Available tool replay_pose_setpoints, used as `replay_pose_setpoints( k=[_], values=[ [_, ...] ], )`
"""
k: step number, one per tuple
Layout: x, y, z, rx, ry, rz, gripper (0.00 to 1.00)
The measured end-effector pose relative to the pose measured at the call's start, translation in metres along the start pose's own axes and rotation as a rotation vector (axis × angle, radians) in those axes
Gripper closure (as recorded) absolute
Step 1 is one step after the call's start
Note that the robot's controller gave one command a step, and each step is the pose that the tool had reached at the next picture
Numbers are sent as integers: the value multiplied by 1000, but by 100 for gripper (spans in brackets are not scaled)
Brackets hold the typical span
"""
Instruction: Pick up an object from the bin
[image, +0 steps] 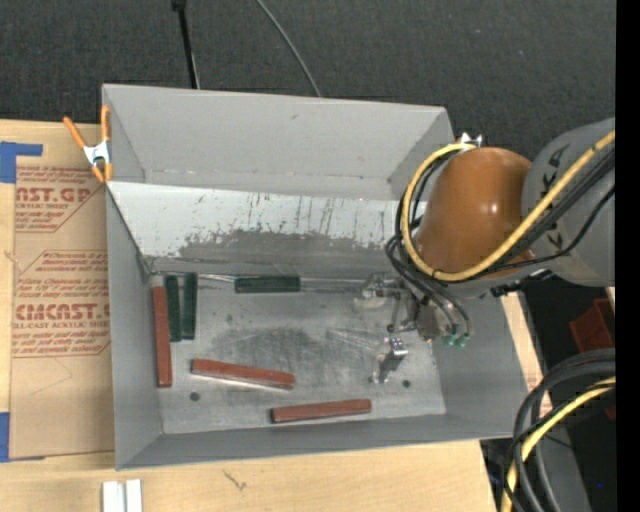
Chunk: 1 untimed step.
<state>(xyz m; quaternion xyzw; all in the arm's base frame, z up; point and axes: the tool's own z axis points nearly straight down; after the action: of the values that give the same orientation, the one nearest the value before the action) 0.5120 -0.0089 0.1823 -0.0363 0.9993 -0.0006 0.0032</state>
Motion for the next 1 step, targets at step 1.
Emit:
replay_pose_setpoints(
  k=[1],
  values=[
    [21,30,103,1,11,-40,100]
  ],
)
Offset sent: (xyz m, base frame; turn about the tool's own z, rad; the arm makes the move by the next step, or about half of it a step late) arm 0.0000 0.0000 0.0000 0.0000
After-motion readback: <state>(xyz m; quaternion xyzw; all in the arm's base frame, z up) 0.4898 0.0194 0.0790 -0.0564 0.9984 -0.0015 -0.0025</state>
